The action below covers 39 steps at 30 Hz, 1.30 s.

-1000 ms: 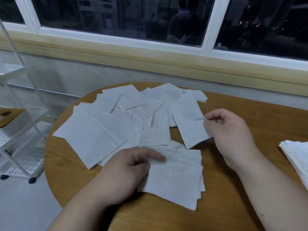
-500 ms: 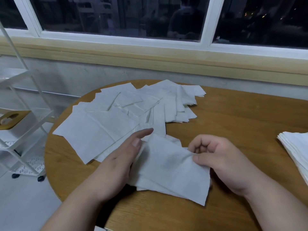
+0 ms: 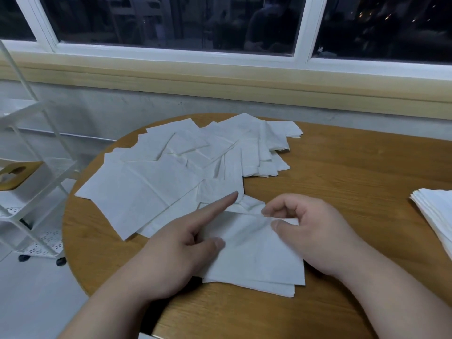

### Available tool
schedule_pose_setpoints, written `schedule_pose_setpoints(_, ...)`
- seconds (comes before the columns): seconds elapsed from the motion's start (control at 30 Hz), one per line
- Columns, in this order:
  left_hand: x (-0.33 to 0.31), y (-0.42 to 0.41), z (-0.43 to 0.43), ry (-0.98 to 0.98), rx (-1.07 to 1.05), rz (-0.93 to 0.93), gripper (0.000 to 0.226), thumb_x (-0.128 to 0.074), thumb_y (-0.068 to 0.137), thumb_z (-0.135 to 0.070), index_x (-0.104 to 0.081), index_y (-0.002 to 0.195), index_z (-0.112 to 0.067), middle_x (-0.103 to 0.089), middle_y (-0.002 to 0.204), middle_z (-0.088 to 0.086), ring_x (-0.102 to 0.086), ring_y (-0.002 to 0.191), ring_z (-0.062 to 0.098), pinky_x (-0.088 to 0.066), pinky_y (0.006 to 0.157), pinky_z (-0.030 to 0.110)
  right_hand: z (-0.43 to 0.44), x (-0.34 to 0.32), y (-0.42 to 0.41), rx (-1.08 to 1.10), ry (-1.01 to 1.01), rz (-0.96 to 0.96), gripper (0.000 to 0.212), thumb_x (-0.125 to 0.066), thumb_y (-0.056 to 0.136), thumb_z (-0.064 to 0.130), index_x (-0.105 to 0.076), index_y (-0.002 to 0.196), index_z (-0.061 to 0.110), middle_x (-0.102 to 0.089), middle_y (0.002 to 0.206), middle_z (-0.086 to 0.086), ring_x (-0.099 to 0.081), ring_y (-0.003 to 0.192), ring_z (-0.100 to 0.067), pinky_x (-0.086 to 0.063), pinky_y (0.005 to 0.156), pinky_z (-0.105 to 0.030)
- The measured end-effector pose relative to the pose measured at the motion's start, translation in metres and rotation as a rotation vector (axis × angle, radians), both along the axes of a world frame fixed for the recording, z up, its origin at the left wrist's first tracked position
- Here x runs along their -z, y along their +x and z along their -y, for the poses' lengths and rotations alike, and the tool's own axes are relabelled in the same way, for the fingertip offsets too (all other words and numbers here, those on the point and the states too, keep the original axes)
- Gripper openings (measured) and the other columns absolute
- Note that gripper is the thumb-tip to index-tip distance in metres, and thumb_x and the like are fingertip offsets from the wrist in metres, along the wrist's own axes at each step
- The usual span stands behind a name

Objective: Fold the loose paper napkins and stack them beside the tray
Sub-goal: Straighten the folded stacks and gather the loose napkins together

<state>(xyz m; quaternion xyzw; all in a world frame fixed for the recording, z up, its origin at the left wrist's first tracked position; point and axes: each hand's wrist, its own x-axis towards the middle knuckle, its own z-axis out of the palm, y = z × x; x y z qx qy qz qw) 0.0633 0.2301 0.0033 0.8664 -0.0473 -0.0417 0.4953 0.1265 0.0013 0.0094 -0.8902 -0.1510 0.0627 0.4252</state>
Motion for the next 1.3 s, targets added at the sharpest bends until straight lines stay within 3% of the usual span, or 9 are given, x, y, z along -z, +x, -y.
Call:
schedule_pose_setpoints(0.13,0.001,0.001,0.005,-0.013,-0.022,0.023,0.056,-0.06,0.096,-0.005,-0.071,0.101,-0.06,-0.068,0.112,-0.03,-0.06,0.108,-0.01,-0.04,0.088,0.007,0.006,0.002,0.0,0.026,-0.182,0.237,0.019,-0.068,0.087,0.038,-0.065,0.105,0.044,-0.055,0.103,0.03,-0.05,0.09,0.011,-0.036,0.069,-0.012)
schedule_pose_setpoints(0.27,-0.001,0.003,0.011,-0.073,-0.031,0.042,0.052,-0.059,0.095,0.0,-0.078,0.085,-0.048,-0.071,0.101,-0.027,-0.063,0.1,-0.008,-0.041,0.08,0.007,0.009,-0.003,-0.004,-0.102,-0.149,0.124,0.032,-0.067,0.085,0.043,-0.061,0.116,0.048,-0.057,0.113,0.034,-0.046,0.114,0.013,-0.039,0.094,-0.013)
schedule_pose_setpoints(0.4,-0.007,0.008,0.026,-0.178,-0.078,0.063,0.041,-0.061,0.09,-0.007,-0.079,0.081,-0.042,-0.073,0.094,-0.017,-0.065,0.087,-0.001,-0.044,0.073,0.012,0.016,-0.013,-0.015,-0.139,0.062,-0.034,0.029,-0.072,0.086,0.036,-0.061,0.107,0.052,-0.068,0.104,0.019,-0.066,0.093,-0.005,-0.055,0.086,-0.039)
schedule_pose_setpoints(0.5,-0.01,0.013,0.04,-0.255,-0.073,0.008,0.036,-0.052,0.073,-0.02,-0.08,0.086,-0.038,-0.075,0.092,-0.01,-0.067,0.086,0.014,-0.047,0.076,0.029,0.031,-0.027,-0.022,-0.15,0.102,-0.036,0.036,-0.072,0.084,0.037,-0.052,0.108,0.053,-0.069,0.096,0.011,-0.067,0.086,-0.013,-0.054,0.081,-0.043)
schedule_pose_setpoints(0.63,-0.015,0.016,0.063,-0.277,0.041,-0.062,0.036,-0.052,0.069,-0.021,-0.08,0.087,-0.035,-0.072,0.087,-0.008,-0.064,0.075,0.014,-0.046,0.066,0.024,0.059,-0.032,-0.042,-0.116,0.02,-0.066,0.047,-0.068,0.091,0.018,-0.048,0.105,0.058,-0.067,0.095,0.015,-0.066,0.084,-0.009,-0.052,0.078,-0.035)
schedule_pose_setpoints(0.8,-0.021,0.022,0.108,-0.356,0.073,-0.087,0.025,-0.064,0.087,-0.009,-0.08,0.082,-0.028,-0.065,0.069,-0.007,-0.056,0.059,0.01,-0.041,0.054,0.019,0.098,-0.037,-0.063,-0.04,0.006,-0.066,0.034,-0.064,0.092,0.012,-0.071,0.089,0.044,-0.065,0.099,0.021,-0.062,0.094,-0.002,-0.043,0.072,-0.01)
schedule_pose_setpoints(1.0,-0.021,0.032,0.158,-0.378,-0.039,0.014,0.033,-0.074,0.077,-0.032,-0.069,0.102,-0.053,-0.073,0.077,-0.006,-0.071,0.08,0.024,-0.055,0.089,0.048,0.157,-0.03,-0.06,0.365,0.156,0.001,0.035,-0.063,0.093,0.013,-0.075,0.075,0.041,-0.07,0.087,0.027,-0.061,0.086,0.01,-0.039,0.065,-0.009)
schedule_pose_setpoints(1.17,-0.021,0.035,0.188,-0.256,0.062,0.162,0.028,-0.068,0.076,-0.04,-0.067,0.101,-0.053,-0.067,0.108,-0.026,-0.065,0.095,0.002,-0.048,0.087,0.03,0.211,-0.023,-0.05,0.659,0.245,0.088,0.032,-0.063,0.094,0.013,-0.077,0.083,0.04,-0.073,0.096,0.022,-0.066,0.091,0.0,-0.048,0.071,-0.02)
schedule_pose_setpoints(1.3,-0.019,0.035,0.207,-0.171,0.175,0.236,0.025,-0.064,0.08,-0.038,-0.066,0.1,-0.053,-0.06,0.118,-0.034,-0.063,0.1,0.0,-0.044,0.078,0.007,0.238,-0.03,-0.039,0.81,0.375,0.064,0.028,-0.058,0.096,0.007,-0.077,0.086,0.024,-0.069,0.098,0.005,-0.063,0.066,-0.004,-0.045,0.04,-0.017)
